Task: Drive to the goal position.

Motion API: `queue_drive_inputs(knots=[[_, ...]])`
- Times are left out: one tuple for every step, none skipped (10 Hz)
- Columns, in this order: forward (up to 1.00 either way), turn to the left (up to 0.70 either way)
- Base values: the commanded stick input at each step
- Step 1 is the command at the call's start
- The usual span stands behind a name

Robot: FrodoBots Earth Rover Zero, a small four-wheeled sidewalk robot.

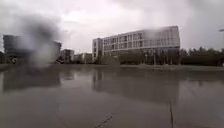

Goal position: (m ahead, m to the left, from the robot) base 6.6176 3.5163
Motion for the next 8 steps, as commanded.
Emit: queue_drive_inputs(knots=[[0.70, 0.05], [0.70, 0.31], [0.70, 0.34], [0.70, 0.35], [0.70, 0.35], [0.70, 0.23], [0.70, 0.02], [0.70, 0.01]])
